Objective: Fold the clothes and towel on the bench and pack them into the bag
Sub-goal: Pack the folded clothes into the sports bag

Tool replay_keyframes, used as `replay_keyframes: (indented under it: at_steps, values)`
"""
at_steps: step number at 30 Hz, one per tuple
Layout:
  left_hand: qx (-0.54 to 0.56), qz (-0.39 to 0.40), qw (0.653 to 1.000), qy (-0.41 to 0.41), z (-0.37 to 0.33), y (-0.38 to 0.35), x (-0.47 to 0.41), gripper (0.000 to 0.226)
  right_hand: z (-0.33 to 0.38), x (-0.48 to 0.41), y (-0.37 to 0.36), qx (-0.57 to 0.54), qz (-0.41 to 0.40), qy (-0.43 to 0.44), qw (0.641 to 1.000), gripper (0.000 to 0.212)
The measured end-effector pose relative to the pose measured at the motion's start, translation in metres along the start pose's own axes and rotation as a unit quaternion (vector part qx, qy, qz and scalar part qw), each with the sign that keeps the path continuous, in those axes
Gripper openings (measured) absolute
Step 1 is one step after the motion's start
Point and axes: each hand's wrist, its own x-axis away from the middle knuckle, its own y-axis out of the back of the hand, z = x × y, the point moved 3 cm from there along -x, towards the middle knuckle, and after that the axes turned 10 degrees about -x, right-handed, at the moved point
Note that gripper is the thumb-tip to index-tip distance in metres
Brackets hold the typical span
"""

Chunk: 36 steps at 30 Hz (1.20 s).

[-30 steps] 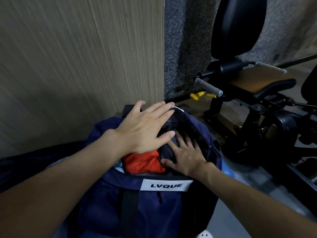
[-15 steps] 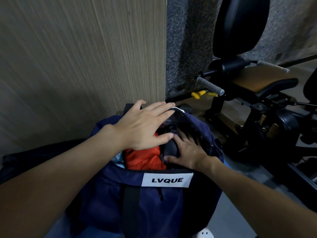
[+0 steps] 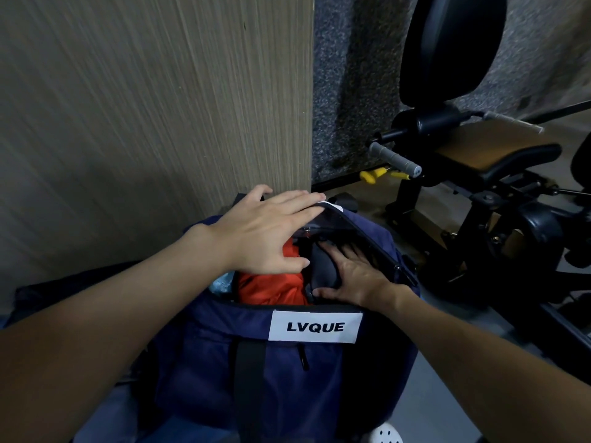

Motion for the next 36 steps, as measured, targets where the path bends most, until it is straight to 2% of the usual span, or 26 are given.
replay_keyframes:
  at_steps: [7, 10, 14, 17, 20, 23, 30, 33, 36]
  values:
    - [0.004, 0.012, 1.000, 0.005, 0.000, 0.000, -0.001, 0.085, 0.010, 0.003, 0.007, 0.026, 0.019, -0.026, 0.999, 0.111]
    - [0.022, 0.035, 0.999, 0.023, 0.002, 0.000, 0.003, 0.083, 0.024, 0.011, 0.014, 0.062, 0.019, -0.028, 0.998, 0.103]
    - [0.046, 0.034, 0.997, 0.055, 0.006, 0.007, 0.028, 0.073, 0.047, 0.033, 0.023, 0.084, -0.013, 0.020, 0.996, 0.064]
    - [0.100, 0.025, 0.990, 0.091, 0.008, 0.017, 0.061, 0.064, 0.072, 0.050, 0.028, 0.083, -0.049, 0.092, 0.991, 0.038]
    - [0.151, 0.007, 0.978, 0.142, 0.012, 0.023, 0.098, 0.055, 0.107, 0.060, 0.028, 0.036, -0.051, 0.165, 0.984, 0.017]
    - [0.201, -0.003, 0.957, 0.211, 0.021, 0.020, 0.139, 0.045, 0.146, 0.065, 0.018, -0.003, -0.033, 0.205, 0.978, 0.006]
    - [0.248, -0.013, 0.883, 0.398, 0.049, -0.016, 0.256, 0.040, 0.245, 0.053, -0.029, -0.047, 0.020, 0.321, 0.946, 0.011]
    - [0.247, -0.002, 0.851, 0.463, 0.065, -0.045, 0.298, 0.036, 0.280, 0.033, -0.057, -0.056, 0.039, 0.331, 0.941, 0.010]
    - [0.238, 0.019, 0.824, 0.514, 0.082, -0.072, 0.328, 0.037, 0.311, 0.004, -0.087, -0.076, 0.054, 0.306, 0.947, 0.011]
